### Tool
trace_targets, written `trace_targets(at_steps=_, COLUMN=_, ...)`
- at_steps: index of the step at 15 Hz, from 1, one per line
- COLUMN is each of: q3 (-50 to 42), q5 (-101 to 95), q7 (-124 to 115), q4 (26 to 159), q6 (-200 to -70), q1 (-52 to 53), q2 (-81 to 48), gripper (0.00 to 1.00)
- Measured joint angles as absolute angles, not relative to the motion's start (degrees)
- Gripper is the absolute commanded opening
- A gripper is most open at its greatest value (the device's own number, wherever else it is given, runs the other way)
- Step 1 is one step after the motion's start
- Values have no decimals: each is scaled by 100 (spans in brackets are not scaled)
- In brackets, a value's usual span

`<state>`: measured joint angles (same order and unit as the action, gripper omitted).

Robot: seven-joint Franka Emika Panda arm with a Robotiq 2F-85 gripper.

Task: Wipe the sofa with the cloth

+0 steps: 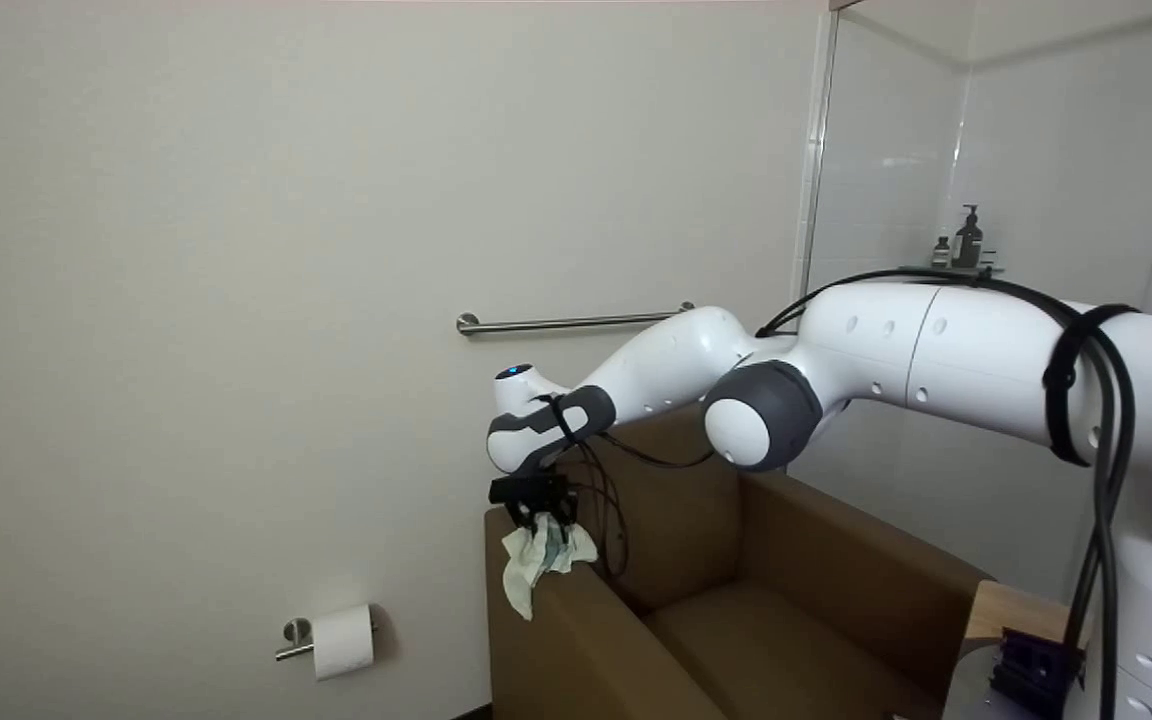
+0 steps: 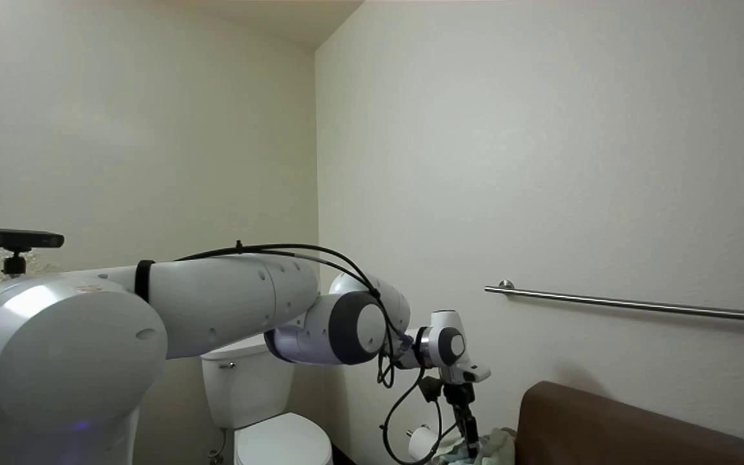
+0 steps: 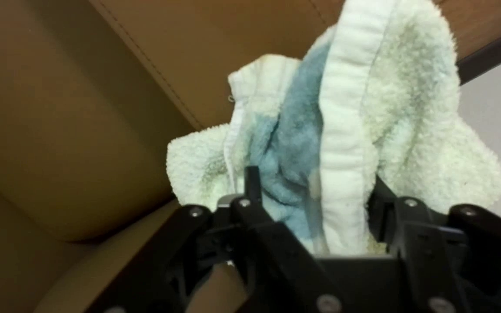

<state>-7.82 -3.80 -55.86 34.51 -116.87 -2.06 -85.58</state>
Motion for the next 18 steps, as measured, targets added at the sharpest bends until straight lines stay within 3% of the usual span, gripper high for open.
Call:
trace_targets(at_steps=2, q3=-658, q5=-270, q7=-5409, q4=3288, q6=-11354, q1=-243, q2=-8553, gripper=100)
trace_targets(at_steps=18, q3=-49, q5=-168, q7=-5162, q4=2878, q6=-8768, q1=-159, q2=-7780, gripper=100)
